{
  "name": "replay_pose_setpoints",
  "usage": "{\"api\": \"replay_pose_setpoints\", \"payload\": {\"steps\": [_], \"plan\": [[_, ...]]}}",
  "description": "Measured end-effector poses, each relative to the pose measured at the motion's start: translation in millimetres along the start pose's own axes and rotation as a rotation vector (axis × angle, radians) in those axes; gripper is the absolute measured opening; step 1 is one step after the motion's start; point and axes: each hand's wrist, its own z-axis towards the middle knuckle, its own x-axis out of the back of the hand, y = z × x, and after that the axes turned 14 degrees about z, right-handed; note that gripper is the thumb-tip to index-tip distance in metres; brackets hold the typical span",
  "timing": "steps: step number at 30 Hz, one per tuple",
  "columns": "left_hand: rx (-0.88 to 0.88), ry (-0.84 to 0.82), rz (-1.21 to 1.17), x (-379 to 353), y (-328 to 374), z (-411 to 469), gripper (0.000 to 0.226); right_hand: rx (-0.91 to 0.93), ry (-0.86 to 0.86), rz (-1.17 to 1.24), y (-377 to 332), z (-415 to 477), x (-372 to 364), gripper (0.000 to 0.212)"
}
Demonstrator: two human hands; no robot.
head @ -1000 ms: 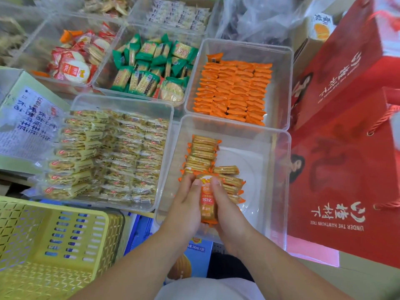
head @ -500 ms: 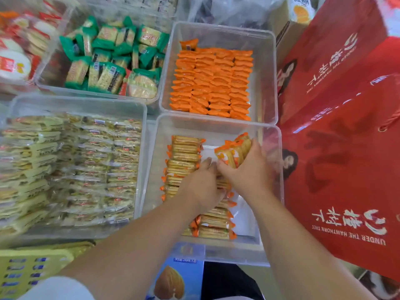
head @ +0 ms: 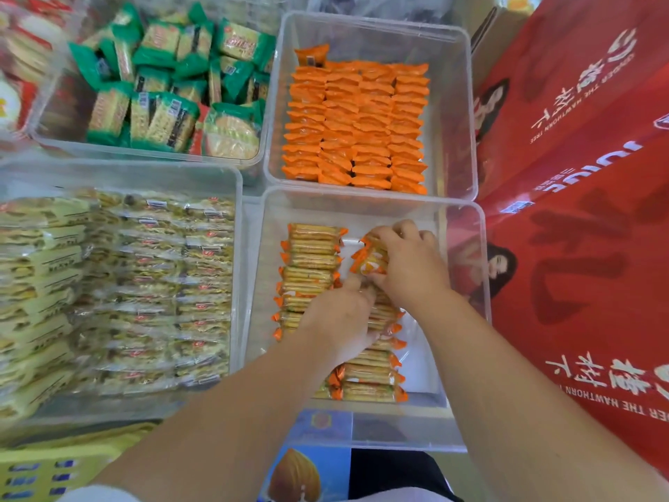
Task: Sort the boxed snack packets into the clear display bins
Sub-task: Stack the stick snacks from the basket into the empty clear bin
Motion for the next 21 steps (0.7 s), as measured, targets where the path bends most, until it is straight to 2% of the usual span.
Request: {"api": "replay_pose_setpoints", "payload": {"steps": [4,8,10,12,17,21], "plan": [[0.016,0.089,-0.026,-2.2,-4.8,-3.3,0.069,0.013,0.015,0.07,1.9,1.4,-5.9,0.07],[0.075,0.196,-0.046,-4.1,-7.5,-8.3,0.051,0.048,-0.011,0.201,10.5,-1.7,-6.8,0.081],[0.106,0.253,-0.049,-4.7,-8.8,-8.5,0.06,0.061,-0.033,0.245,11.7,-3.1,-7.9,0.084],[0.127,0.299,-0.039,-3.6,-9.7,-6.0,0.068,0.058,-0.026,0.327,11.8,-2.9,-10.5,0.076],[0.152,0.395,0.018,6.8,-12.1,1.1,0.037,-0.007,0.034,0.568,13.9,1.1,-11.2,0.043],[0.117,0.446,0.041,10.7,-18.1,5.2,0.022,-0.091,0.144,0.534,20.3,3.4,-12.1,0.033]]}}
